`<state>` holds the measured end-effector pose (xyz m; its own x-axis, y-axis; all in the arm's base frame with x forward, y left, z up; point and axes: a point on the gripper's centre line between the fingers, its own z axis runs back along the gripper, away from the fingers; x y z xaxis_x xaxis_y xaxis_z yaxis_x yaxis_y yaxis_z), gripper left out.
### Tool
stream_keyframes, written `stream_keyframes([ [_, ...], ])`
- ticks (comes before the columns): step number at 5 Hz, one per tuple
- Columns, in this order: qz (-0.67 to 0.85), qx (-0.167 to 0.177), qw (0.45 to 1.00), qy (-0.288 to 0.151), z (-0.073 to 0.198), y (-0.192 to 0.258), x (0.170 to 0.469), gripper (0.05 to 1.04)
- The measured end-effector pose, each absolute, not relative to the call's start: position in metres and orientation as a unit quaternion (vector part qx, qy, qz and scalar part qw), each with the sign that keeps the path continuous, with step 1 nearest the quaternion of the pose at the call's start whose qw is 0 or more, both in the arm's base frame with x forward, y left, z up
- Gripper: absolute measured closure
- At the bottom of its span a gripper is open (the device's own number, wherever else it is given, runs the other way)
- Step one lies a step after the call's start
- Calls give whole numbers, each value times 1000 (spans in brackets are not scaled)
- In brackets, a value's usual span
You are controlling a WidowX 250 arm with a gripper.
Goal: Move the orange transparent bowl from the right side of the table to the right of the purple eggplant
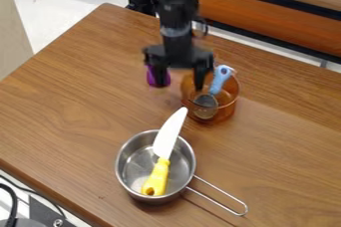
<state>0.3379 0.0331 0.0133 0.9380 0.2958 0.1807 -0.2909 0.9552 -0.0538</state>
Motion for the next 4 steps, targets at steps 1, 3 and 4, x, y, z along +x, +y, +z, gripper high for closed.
stream_keyframes([
  [1,166,-14,977,-132,36,32,333,84],
  [3,141,-54,982,-115,52,-13,320,84],
  [4,97,-57,988,-108,46,-54,310,84],
])
